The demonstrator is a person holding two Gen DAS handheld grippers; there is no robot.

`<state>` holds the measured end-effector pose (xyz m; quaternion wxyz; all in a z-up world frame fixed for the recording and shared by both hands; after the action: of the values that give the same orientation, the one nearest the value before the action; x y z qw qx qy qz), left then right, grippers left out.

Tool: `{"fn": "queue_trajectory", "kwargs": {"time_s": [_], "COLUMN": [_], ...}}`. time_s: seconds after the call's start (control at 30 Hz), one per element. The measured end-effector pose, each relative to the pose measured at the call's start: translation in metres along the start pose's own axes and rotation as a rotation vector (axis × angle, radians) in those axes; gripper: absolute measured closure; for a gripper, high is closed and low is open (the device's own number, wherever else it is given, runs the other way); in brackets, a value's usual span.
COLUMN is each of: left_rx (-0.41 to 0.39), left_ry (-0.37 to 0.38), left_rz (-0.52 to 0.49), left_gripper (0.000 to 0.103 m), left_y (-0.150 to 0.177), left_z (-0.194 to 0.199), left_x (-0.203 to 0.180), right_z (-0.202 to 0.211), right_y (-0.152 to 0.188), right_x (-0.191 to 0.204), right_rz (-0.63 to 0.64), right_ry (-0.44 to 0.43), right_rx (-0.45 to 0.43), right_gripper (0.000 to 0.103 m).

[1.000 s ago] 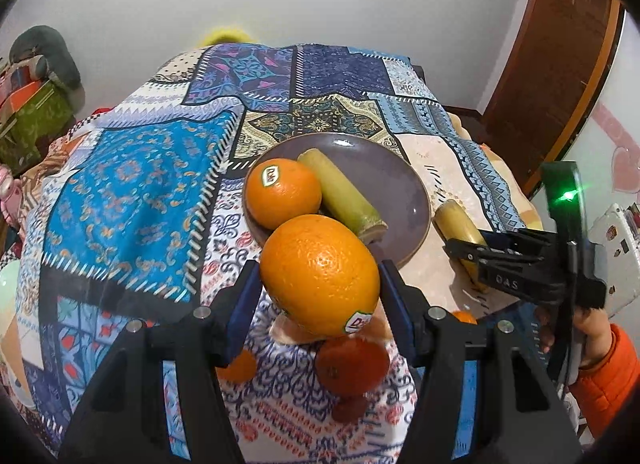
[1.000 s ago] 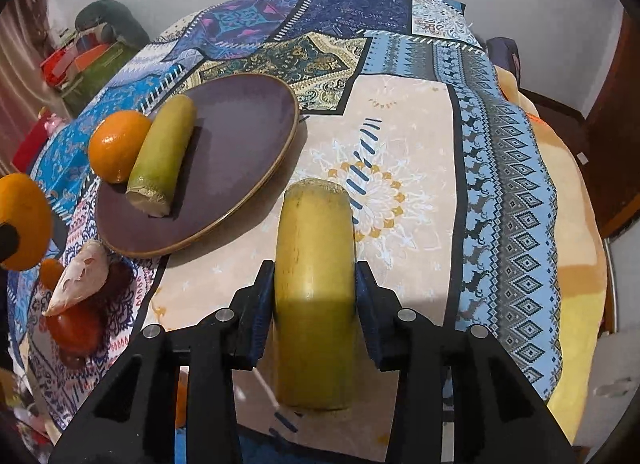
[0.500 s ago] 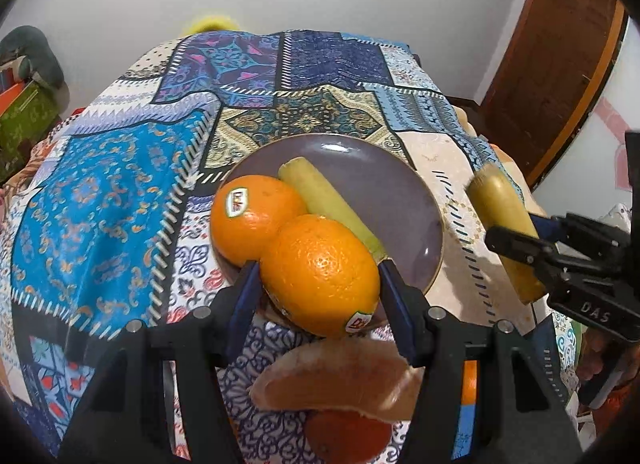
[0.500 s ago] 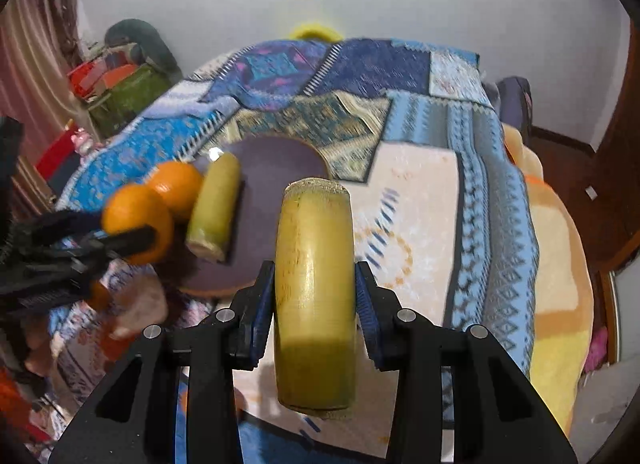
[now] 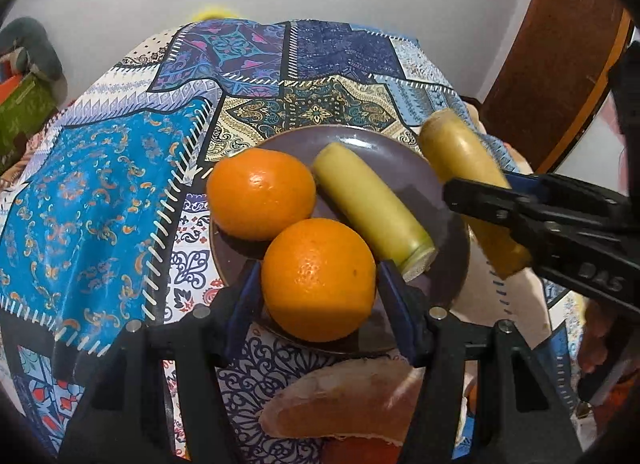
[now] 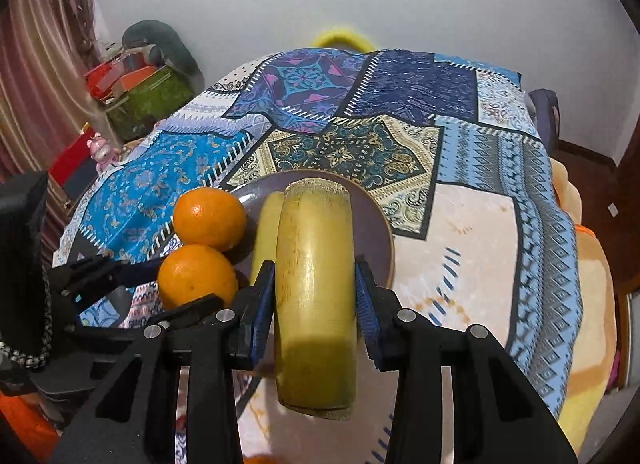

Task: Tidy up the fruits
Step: 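Lower the cob beside the first with the right tool while the left tool places its orange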

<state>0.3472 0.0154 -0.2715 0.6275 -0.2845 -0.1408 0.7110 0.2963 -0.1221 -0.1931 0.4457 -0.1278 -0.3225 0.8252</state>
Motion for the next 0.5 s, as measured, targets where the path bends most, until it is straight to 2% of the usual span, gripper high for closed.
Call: {"fn": "queue_trajectory", "kwargs": {"time_s": [0.27,0.5], "left_rx": [-0.039,-0.084], "left_ry": [-0.011,0.004], "left_rz": [-0.007,0.019], "left_gripper": [0.043,0.043], "left_y": [-0.007,-0.008], "left_z": [0.008,0.031], "left_x": [0.003,0.013], "right_z": [-0.021,-0.028], "right_y": [-0.012,-0.014], "right_x": [-0.001,0.014], "right_rz": [0.001,0.017], "right_ry": [0.018,-0.034], "right_rx": [0.012,0.022], "right_gripper": [0.068,0.068]}}
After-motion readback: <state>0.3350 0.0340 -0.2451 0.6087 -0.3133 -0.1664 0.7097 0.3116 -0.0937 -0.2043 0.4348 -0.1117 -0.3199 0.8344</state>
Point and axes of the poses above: each gripper's, at about its wrist camera, not at the fingertips, and z roughly against the way its jaws point, x to its left, y to its underside, the point moved 5 cm from there along -z, roughly the way its jaws point, and after that the axes turned 8 degrees about z, right-handed, at the moved point
